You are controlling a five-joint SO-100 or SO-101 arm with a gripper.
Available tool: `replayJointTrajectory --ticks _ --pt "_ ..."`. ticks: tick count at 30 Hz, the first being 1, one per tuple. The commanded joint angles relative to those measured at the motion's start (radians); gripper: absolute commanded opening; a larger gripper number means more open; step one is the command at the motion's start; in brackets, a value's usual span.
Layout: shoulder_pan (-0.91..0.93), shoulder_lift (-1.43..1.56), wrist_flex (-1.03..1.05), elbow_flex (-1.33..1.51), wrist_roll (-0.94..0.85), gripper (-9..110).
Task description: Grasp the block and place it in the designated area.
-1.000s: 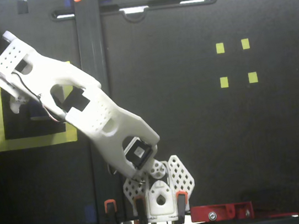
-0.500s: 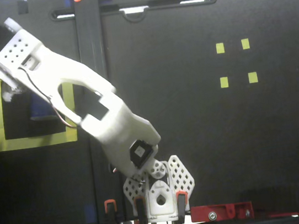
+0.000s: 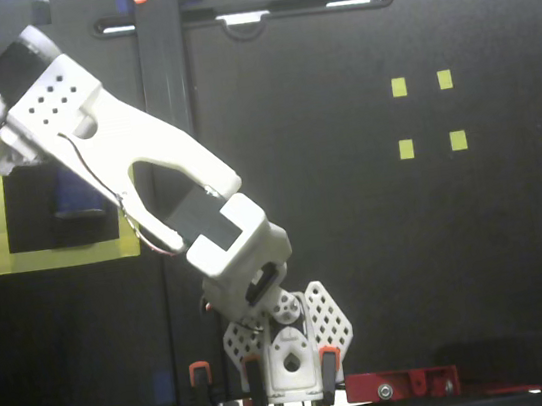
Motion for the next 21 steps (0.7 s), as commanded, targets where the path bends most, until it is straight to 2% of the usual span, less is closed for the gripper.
replayJointTrajectory --ticks 1,6,16,21 --pt "0.006 0.046 0.006 -0.003 -0.012 41" --pt "0.008 0.046 0.006 -0.002 -0.012 39" --pt "0.011 0.043 0.005 0.002 -0.011 9" --pt "0.011 0.043 0.0 0.003 -0.011 0"
